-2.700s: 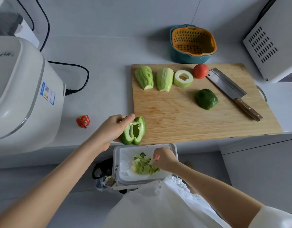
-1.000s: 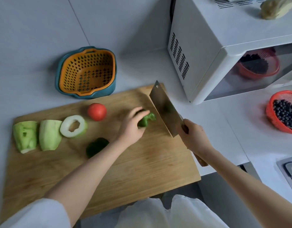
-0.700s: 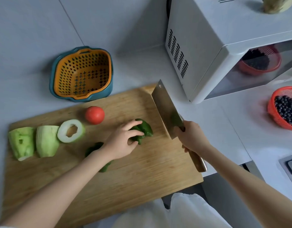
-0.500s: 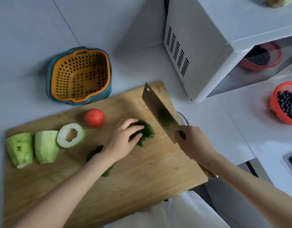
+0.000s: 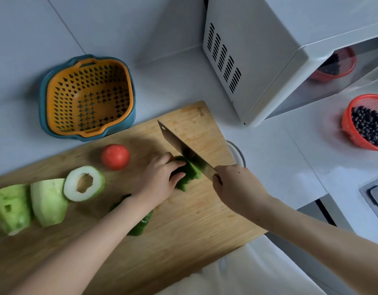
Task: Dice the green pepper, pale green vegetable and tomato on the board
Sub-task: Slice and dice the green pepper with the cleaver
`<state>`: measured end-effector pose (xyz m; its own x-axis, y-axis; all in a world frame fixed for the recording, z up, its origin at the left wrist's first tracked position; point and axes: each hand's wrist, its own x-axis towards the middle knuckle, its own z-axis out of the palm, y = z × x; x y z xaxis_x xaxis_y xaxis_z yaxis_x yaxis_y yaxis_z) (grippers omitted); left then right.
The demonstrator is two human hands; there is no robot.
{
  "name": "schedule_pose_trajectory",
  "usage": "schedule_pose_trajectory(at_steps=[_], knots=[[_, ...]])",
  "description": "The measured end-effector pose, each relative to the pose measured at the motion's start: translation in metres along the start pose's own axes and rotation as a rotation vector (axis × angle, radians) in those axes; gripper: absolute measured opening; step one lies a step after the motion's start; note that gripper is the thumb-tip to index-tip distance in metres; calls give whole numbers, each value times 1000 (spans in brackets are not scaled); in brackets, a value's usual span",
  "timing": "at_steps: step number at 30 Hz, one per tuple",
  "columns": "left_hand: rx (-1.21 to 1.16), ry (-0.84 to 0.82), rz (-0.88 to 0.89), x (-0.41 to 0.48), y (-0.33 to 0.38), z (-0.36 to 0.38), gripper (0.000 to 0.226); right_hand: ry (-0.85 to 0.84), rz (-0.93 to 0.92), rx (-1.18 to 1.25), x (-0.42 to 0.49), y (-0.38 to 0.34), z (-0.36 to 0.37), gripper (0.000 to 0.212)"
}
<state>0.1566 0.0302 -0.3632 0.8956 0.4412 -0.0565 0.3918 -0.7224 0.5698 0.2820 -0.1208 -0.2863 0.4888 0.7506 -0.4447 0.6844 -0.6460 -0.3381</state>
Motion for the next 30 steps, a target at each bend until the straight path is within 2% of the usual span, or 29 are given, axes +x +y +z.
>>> schedule_pose_trajectory(at_steps=[5,10,15,19,26,30], knots=[[7,-2,36,0,-1,-3,29,-18,30,23,14,-7,9,38],[-15,6,33,2,-1,-4,26,17,43,120,25,-10,32,26],[-42,19,27,0,-1,-4,25,72,41,156,17,-6,19,41],[-47,-4,17,1,-1,-5,28,44,21,80,-2,-9,10,40],[-24,30,31,-1,-1,-3,27,4,49,17,-12,-14,9,26],[-35,35,34,-1,-1,-3,26,-46,81,-2,-17,-15,4,29]])
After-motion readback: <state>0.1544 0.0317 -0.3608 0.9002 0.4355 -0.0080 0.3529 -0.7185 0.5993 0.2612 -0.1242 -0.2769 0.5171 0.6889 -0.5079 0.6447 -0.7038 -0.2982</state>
